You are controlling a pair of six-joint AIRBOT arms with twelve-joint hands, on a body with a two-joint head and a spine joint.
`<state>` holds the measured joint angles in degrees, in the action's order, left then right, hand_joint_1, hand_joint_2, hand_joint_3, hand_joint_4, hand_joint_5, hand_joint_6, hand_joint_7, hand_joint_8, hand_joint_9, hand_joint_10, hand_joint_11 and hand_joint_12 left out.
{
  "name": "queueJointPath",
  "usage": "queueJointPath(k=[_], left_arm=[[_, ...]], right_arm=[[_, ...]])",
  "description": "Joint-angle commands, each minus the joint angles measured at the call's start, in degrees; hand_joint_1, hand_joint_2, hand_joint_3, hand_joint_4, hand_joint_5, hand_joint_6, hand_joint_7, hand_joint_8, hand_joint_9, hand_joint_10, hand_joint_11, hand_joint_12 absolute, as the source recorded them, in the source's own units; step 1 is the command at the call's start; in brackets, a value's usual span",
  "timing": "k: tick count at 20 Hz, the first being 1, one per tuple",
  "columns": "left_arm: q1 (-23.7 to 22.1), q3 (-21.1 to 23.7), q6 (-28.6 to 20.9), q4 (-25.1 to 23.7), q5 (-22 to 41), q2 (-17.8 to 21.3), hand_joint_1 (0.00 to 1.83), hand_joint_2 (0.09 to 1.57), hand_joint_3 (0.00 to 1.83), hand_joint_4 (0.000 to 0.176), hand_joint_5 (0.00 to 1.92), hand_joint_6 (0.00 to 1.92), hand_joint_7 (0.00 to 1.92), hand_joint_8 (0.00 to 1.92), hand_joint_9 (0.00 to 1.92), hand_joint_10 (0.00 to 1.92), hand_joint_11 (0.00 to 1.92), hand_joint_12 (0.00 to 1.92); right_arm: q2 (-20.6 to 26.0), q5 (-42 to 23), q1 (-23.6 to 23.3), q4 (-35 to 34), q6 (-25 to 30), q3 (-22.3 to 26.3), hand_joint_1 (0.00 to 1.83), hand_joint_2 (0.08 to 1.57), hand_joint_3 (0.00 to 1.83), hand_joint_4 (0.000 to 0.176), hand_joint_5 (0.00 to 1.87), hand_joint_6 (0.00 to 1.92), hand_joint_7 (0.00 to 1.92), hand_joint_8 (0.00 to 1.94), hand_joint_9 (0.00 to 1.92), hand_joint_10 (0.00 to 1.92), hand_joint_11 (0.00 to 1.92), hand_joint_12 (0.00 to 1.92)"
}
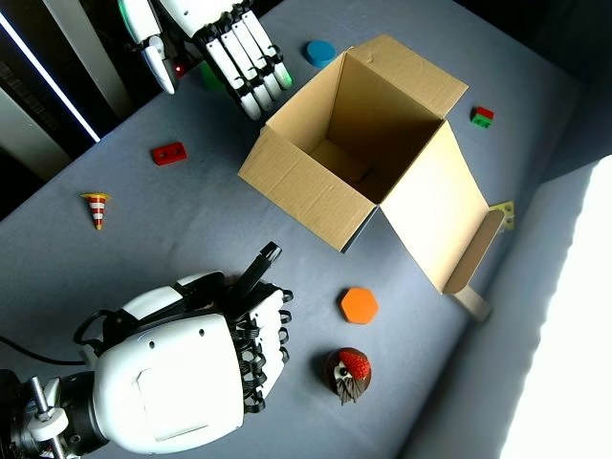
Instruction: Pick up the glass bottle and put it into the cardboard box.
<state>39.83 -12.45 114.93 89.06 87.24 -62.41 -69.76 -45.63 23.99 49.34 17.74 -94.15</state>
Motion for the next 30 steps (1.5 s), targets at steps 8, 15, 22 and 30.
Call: queueJointPath(k=[8, 15, 22, 30], left_arm=[[1.3, -1.1, -1.4, -7.4, 1.5, -0.6, 0.27, 1.31, 0.00, 0.000, 0.08, 0.01, 0.07, 0.01, 0.03, 0.01, 0.00, 0.00], [2.7, -1.7, -1.8, -9.3, 0.9, -0.6, 0.27, 1.31, 0.00, 0.000, 0.07, 0.01, 0.06, 0.00, 0.04, 0.01, 0.00, 0.00], [3.7, -2.5, -3.0, -10.4, 0.9, -0.7, 0.27, 1.31, 0.00, 0.000, 0.07, 0.01, 0.08, 0.01, 0.05, 0.01, 0.00, 0.00], [5.0, -3.0, -3.8, -11.8, 0.9, -0.9, 0.26, 1.31, 0.00, 0.000, 0.08, 0.01, 0.07, 0.00, 0.05, 0.01, 0.00, 0.00]], right_arm=[[6.2, -7.1, -11.1, 2.0, 2.0, 6.3, 1.26, 1.09, 0.00, 0.000, 0.93, 0.98, 1.16, 0.85, 1.10, 0.84, 0.85, 1.36], [9.6, -5.1, -19.3, 5.0, 3.9, 10.7, 1.26, 1.09, 0.00, 0.000, 0.94, 0.95, 1.16, 0.88, 1.10, 0.84, 0.85, 1.36], [9.3, -1.6, -25.1, 6.6, 5.5, 14.3, 1.27, 1.08, 0.00, 0.000, 0.95, 0.92, 1.16, 0.88, 1.12, 0.83, 0.87, 1.35], [5.5, 1.0, -25.2, 5.7, 4.9, 16.0, 1.27, 1.08, 0.00, 0.000, 0.95, 0.92, 1.17, 0.87, 1.12, 0.83, 0.87, 1.35]])
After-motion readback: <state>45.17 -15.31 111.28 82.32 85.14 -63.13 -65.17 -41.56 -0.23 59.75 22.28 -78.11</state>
